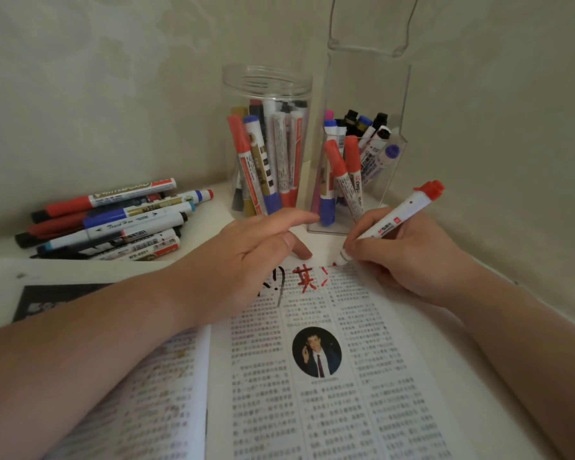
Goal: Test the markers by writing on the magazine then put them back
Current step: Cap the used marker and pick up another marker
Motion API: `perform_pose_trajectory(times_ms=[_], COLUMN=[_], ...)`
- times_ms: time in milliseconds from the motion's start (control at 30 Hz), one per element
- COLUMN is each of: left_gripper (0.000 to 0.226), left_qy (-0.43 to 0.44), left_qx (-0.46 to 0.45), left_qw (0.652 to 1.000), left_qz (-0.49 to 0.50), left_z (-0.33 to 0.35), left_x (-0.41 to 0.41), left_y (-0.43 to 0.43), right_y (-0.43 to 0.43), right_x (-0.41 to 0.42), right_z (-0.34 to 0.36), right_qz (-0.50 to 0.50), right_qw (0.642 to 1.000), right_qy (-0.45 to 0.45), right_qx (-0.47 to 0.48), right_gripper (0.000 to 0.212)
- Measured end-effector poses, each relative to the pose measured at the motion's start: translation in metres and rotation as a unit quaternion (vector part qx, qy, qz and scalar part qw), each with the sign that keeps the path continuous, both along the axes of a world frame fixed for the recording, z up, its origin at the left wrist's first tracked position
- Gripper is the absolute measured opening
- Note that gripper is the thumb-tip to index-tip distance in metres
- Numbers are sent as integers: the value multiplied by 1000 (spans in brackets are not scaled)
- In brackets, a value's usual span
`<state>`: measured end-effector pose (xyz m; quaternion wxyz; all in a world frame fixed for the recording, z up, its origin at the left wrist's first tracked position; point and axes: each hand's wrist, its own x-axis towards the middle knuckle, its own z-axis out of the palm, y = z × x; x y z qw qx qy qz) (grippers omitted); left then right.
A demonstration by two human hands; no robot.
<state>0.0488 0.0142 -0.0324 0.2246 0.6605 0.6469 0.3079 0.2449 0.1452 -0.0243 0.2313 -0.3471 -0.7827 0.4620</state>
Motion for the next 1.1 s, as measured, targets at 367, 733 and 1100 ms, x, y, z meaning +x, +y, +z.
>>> perform_pose_trajectory(times_ms=[367,733,1100], left_gripper=[38,38,37], left_qy=[-6,-9,-5], left_qx=[4,6,12], left_qw=[1000,1000,1000], left_qz=[-3,1,-4], left_z=[-3,-3,-4], left_x=[-2,-1,-3], left_y=[2,2,3], right_y=[-1,5,3], right_x=[-1,1,4], right_z=[-1,-4,-3], right_qz=[23,22,48], right_qw=[998,1000,998], right_qy=[-41,9,28], right_qx=[40,-4,-24], right_gripper=[9,11,17])
